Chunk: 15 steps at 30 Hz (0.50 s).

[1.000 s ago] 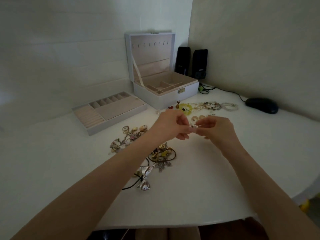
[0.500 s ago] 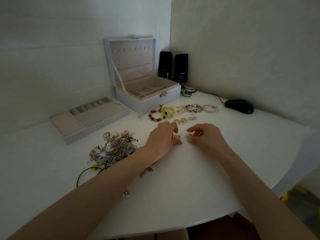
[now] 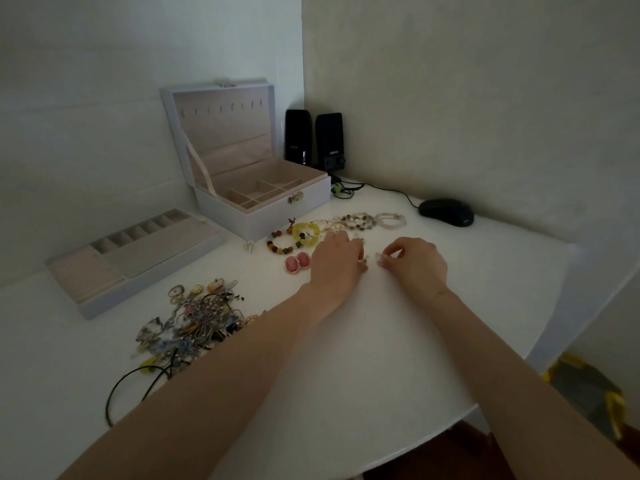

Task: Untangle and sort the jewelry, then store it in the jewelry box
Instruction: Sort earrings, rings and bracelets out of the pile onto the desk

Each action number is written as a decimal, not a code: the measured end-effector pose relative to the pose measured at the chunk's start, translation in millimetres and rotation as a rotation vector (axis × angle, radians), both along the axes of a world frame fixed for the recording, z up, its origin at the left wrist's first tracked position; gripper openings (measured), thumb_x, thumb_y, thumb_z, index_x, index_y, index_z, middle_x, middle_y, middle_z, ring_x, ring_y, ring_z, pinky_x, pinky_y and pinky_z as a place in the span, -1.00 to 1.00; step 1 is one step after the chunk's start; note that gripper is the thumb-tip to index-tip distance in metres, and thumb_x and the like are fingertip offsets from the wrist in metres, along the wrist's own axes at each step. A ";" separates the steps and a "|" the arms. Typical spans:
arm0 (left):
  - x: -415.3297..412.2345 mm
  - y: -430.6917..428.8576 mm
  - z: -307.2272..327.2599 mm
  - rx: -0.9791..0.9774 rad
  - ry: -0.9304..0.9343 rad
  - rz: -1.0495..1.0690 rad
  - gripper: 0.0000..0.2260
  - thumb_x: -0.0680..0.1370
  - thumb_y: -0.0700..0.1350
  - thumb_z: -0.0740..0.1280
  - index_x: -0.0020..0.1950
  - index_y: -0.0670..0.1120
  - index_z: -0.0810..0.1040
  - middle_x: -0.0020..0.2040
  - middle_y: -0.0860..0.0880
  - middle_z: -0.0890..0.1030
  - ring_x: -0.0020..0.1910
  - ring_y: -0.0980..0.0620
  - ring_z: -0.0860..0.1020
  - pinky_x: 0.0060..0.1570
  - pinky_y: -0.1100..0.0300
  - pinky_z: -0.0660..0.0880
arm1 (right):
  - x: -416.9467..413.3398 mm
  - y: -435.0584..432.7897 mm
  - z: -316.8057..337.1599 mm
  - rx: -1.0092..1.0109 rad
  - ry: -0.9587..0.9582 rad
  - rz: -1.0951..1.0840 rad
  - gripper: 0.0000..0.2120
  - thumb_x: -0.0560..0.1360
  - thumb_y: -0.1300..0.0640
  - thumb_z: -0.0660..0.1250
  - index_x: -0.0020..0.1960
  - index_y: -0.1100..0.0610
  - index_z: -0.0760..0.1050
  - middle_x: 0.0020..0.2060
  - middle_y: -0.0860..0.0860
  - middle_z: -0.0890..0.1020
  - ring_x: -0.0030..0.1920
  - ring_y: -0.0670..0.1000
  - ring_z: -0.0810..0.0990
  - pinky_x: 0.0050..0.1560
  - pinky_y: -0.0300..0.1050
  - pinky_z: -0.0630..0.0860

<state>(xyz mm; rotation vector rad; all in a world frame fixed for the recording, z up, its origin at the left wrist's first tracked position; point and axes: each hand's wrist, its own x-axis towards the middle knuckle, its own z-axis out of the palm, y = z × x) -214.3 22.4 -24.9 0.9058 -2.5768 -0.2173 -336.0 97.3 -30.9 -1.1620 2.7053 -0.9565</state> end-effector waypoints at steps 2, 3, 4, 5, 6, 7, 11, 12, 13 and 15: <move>-14.3 -4.2 -2.2 -0.072 0.008 0.018 -0.77 0.54 0.01 0.32 0.11 -0.08 0.54 0.15 -0.09 0.46 0.19 -0.09 0.34 0.08 0.14 0.27 | -9.4 -3.5 0.2 0.003 -0.007 -0.033 -0.81 0.47 -0.05 0.39 0.05 -0.03 0.60 0.04 -0.01 0.61 0.04 0.02 0.57 -0.06 -0.16 0.42; -21.0 -5.7 -2.8 -0.092 0.013 0.030 -0.77 0.54 0.02 0.32 0.11 -0.07 0.55 0.16 -0.09 0.45 0.20 -0.08 0.34 0.10 0.14 0.27 | -13.5 -5.5 0.2 0.006 -0.007 -0.045 -0.81 0.47 -0.05 0.39 0.05 -0.04 0.60 0.04 -0.01 0.61 0.04 0.01 0.57 -0.07 -0.16 0.41; -27.5 -7.3 -2.9 -0.106 0.017 0.042 -0.77 0.53 0.03 0.33 0.11 -0.07 0.55 0.16 -0.08 0.44 0.20 -0.08 0.33 0.12 0.13 0.26 | -17.2 -7.9 0.0 0.006 -0.007 -0.055 -0.82 0.47 -0.05 0.39 0.05 -0.04 0.60 0.04 -0.01 0.61 0.04 0.01 0.57 -0.08 -0.17 0.40; -33.5 -9.4 -3.0 -0.118 0.019 0.053 -0.77 0.53 0.03 0.33 0.11 -0.06 0.55 0.16 -0.07 0.44 0.20 -0.08 0.33 0.13 0.13 0.26 | -20.4 -10.1 -0.3 0.002 -0.004 -0.063 -0.82 0.48 -0.05 0.39 0.05 -0.05 0.60 0.05 -0.01 0.61 0.04 0.02 0.57 -0.09 -0.17 0.39; -39.2 -11.7 -3.2 -0.129 0.021 0.065 -0.77 0.53 0.03 0.33 0.11 -0.06 0.55 0.16 -0.07 0.44 0.20 -0.07 0.33 0.13 0.14 0.26 | -23.6 -12.4 -0.7 -0.005 -0.003 -0.070 -0.82 0.48 -0.05 0.39 0.05 -0.05 0.60 0.05 -0.01 0.61 0.04 0.02 0.57 -0.09 -0.17 0.38; -44.2 -14.0 -3.2 -0.138 0.023 0.074 -0.76 0.53 0.04 0.32 0.12 -0.05 0.55 0.16 -0.07 0.44 0.19 -0.07 0.33 0.12 0.14 0.26 | -26.6 -14.5 -1.0 -0.014 -0.004 -0.075 -0.82 0.47 -0.05 0.39 0.05 -0.04 0.60 0.05 -0.01 0.61 0.04 0.03 0.57 -0.09 -0.18 0.37; -60.6 -22.1 -4.5 -0.158 0.029 0.088 -0.74 0.53 0.05 0.31 0.13 -0.06 0.54 0.15 -0.07 0.44 0.18 -0.06 0.33 0.12 0.13 0.26 | -36.9 -22.6 -1.8 -0.034 0.000 -0.090 -0.82 0.47 -0.04 0.39 0.05 -0.03 0.60 0.05 0.00 0.61 0.06 0.05 0.56 -0.08 -0.17 0.35; -63.8 -23.8 -5.1 -0.159 0.031 0.091 -0.74 0.53 0.06 0.31 0.13 -0.06 0.54 0.15 -0.07 0.44 0.18 -0.06 0.33 0.13 0.13 0.25 | -39.2 -24.5 -2.0 -0.038 -0.001 -0.091 -0.82 0.47 -0.04 0.38 0.05 -0.03 0.60 0.05 0.00 0.61 0.06 0.05 0.56 -0.08 -0.17 0.35; -66.4 -25.1 -5.7 -0.161 0.034 0.095 -0.74 0.53 0.06 0.31 0.13 -0.06 0.54 0.15 -0.07 0.44 0.18 -0.06 0.32 0.13 0.13 0.25 | -41.1 -26.3 -2.1 -0.040 -0.001 -0.091 -0.82 0.48 -0.04 0.38 0.05 -0.04 0.60 0.06 0.00 0.61 0.07 0.05 0.56 -0.08 -0.17 0.34; -70.9 -27.4 -6.6 -0.167 0.037 0.106 -0.74 0.54 0.06 0.30 0.13 -0.06 0.54 0.15 -0.06 0.44 0.18 -0.06 0.32 0.13 0.13 0.24 | -44.3 -29.4 -2.2 -0.040 -0.001 -0.087 -0.82 0.48 -0.03 0.38 0.06 -0.04 0.60 0.06 0.00 0.61 0.08 0.05 0.56 -0.08 -0.18 0.33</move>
